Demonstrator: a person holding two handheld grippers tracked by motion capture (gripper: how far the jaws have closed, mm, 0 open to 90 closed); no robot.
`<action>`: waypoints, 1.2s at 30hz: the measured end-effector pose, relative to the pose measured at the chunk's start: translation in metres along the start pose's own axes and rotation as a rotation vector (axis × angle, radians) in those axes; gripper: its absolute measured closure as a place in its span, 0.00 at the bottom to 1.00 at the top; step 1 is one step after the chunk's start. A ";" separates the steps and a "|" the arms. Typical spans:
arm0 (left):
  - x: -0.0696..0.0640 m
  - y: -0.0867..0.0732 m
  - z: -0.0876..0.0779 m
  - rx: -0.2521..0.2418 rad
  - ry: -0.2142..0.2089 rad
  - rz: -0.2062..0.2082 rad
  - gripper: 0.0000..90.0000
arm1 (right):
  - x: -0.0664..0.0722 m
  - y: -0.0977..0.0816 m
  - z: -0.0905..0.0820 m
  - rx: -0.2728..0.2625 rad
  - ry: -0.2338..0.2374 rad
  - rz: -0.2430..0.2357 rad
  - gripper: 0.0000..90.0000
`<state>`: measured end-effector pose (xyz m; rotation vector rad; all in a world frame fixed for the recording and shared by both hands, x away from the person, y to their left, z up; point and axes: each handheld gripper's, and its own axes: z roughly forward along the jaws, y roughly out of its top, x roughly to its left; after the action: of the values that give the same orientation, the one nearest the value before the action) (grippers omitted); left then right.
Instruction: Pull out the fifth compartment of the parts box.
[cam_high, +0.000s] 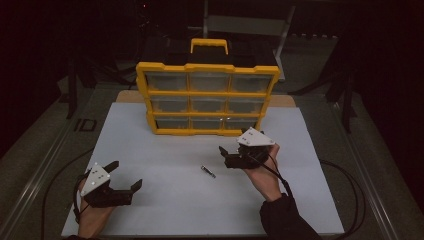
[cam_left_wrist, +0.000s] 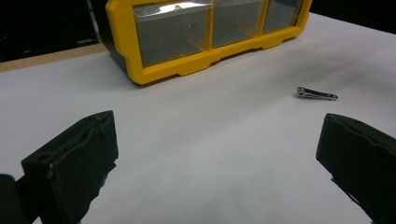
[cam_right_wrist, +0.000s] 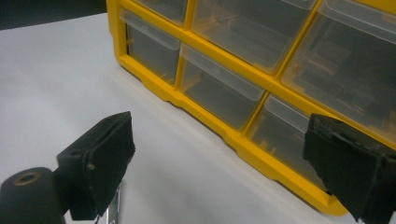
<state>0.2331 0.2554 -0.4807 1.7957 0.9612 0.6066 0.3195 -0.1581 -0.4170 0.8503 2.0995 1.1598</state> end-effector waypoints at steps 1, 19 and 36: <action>0.000 0.000 0.000 -0.001 0.000 0.000 0.00 | 0.000 0.001 0.002 0.000 0.000 0.000 0.10; 0.001 -0.001 0.000 0.002 0.001 0.000 0.00 | 0.002 0.020 0.023 -0.002 -0.020 -0.015 0.10; 0.001 -0.001 0.000 0.006 -0.002 0.000 0.00 | -0.001 0.032 0.044 0.014 -0.053 -0.061 0.10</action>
<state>0.2331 0.2568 -0.4818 1.8010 0.9627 0.6028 0.3607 -0.1230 -0.4086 0.8094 2.0786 1.0805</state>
